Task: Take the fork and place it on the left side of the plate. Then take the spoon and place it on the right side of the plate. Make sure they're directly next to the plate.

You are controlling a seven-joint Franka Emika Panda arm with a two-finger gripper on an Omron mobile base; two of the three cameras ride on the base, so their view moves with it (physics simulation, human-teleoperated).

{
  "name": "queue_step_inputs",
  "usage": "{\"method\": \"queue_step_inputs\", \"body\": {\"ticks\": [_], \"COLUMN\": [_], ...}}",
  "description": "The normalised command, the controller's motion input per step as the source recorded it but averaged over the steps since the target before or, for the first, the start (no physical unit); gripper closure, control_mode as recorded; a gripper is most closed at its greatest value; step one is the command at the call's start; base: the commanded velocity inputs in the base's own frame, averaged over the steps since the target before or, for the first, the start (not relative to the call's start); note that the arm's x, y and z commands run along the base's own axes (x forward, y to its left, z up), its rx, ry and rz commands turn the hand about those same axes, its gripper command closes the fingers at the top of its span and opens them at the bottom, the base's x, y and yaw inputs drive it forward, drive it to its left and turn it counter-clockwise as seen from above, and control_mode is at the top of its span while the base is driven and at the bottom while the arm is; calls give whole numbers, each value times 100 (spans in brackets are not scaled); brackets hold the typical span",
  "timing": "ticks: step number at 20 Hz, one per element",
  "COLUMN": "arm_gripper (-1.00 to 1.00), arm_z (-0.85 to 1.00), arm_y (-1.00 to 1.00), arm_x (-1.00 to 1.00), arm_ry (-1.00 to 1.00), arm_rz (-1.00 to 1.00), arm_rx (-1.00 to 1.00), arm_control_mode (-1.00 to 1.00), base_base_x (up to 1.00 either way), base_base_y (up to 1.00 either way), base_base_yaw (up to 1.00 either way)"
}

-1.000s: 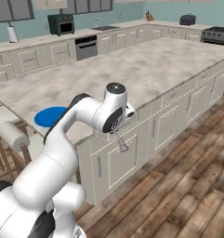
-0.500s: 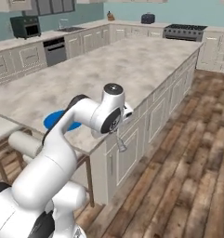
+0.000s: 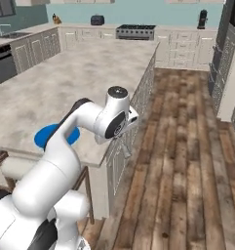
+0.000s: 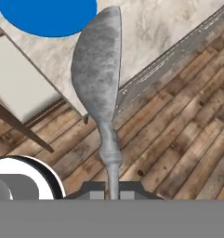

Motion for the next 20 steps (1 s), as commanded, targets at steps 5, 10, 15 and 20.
{"method": "queue_step_inputs", "body": {"ticks": [5,10,15,20], "arm_gripper": [100,100,100,100], "arm_z": [0,0,-7,-18], "arm_y": [0,0,40,89], "arm_x": [0,0,17,75], "arm_ry": [0,0,5,16], "arm_rz": [0,0,-13,-25], "arm_rx": [0,0,-3,-8], "arm_control_mode": [100,100,-100,-100], "base_base_x": [-4,-5,5,0], "base_base_y": [78,94,60,0], "base_base_yaw": [-45,-39,-21,0]}}
